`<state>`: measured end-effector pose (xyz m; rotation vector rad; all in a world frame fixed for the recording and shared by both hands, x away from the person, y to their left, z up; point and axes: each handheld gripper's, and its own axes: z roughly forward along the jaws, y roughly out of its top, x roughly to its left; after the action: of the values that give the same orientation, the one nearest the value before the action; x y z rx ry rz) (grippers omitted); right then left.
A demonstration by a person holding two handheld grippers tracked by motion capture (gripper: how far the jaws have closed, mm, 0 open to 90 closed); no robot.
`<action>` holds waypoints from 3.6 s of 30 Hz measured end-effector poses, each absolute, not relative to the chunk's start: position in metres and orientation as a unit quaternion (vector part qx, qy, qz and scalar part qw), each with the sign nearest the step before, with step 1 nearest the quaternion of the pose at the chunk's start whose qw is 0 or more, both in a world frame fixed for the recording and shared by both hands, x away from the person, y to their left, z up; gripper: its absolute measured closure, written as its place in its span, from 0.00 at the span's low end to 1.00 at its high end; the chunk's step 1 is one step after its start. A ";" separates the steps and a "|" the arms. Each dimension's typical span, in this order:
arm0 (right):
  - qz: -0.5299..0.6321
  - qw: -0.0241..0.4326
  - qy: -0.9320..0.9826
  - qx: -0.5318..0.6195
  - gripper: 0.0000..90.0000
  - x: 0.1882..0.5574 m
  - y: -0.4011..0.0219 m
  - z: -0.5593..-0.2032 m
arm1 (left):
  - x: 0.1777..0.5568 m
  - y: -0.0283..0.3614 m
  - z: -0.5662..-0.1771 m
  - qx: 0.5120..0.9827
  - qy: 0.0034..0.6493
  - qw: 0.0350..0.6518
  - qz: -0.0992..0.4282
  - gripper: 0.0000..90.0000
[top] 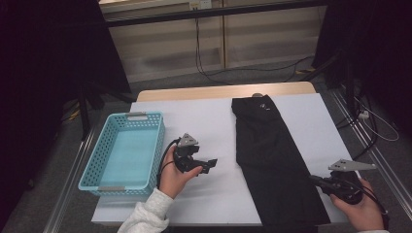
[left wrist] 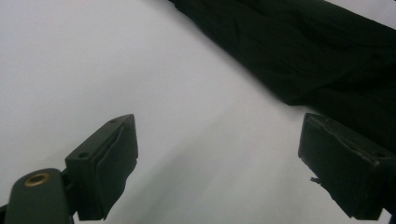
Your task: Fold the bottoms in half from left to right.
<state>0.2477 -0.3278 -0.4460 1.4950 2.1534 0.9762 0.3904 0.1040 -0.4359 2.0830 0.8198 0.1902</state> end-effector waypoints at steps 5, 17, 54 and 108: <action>0.340 0.172 0.757 0.531 1.00 0.245 -0.335 -0.447 | 0.390 0.103 -0.436 0.837 0.328 0.431 0.078 0.13; 0.345 0.194 0.752 0.526 0.76 0.256 -0.315 -0.444 | 0.391 0.105 -0.437 0.836 0.332 0.429 0.078 0.13; 0.367 0.237 0.739 0.513 0.17 0.367 -0.206 -0.441 | 0.390 0.120 -0.435 0.835 0.345 0.420 0.083 0.11; 0.338 0.237 0.742 0.528 0.94 0.425 -0.177 -0.467 | 0.391 0.127 -0.439 0.835 0.356 0.411 0.088 0.14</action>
<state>0.4249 -0.1766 -0.4666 1.4477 2.0352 0.9253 0.3907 0.1275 -0.4387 2.1006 0.8961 0.2217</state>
